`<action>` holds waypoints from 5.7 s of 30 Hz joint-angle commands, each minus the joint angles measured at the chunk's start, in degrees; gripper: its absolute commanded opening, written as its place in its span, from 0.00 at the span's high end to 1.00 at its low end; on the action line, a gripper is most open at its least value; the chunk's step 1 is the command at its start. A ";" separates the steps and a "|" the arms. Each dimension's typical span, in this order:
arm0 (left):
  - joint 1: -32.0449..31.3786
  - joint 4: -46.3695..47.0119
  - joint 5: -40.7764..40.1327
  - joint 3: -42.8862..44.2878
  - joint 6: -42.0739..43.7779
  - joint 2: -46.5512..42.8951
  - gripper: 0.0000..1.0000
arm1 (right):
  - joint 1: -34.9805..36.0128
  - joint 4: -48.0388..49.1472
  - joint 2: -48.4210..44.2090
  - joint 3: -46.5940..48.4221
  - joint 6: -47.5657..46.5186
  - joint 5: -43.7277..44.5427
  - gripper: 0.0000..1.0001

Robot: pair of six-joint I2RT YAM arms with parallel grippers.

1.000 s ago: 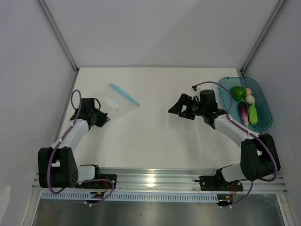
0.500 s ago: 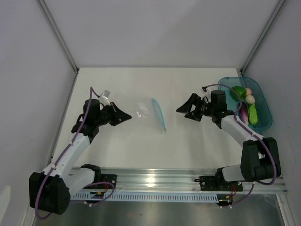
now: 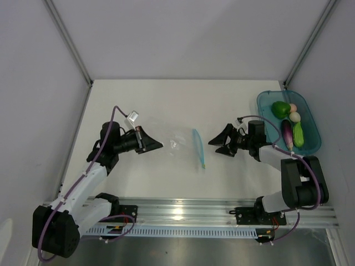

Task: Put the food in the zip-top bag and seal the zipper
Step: Pick up the zipper food storage bag at the center of the board.

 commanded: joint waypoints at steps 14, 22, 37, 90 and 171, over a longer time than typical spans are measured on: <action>-6.83 -4.00 -2.81 1.50 4.64 3.48 0.99 | 5.10 18.61 13.06 0.76 7.90 -2.10 0.18; -6.83 -8.92 -4.74 2.82 7.63 3.75 0.99 | 4.93 24.59 18.70 3.48 9.22 -2.90 0.25; -8.49 -19.29 -20.18 8.61 12.46 1.91 0.27 | 7.03 23.99 11.43 4.19 9.66 -1.59 1.00; -45.68 -2.15 -52.29 25.06 11.50 19.38 0.21 | 16.70 -22.16 -14.43 19.22 13.79 37.00 1.00; -37.33 -6.56 -54.84 36.05 11.05 36.97 1.00 | -9.19 -41.85 -9.97 37.31 -15.65 55.88 0.08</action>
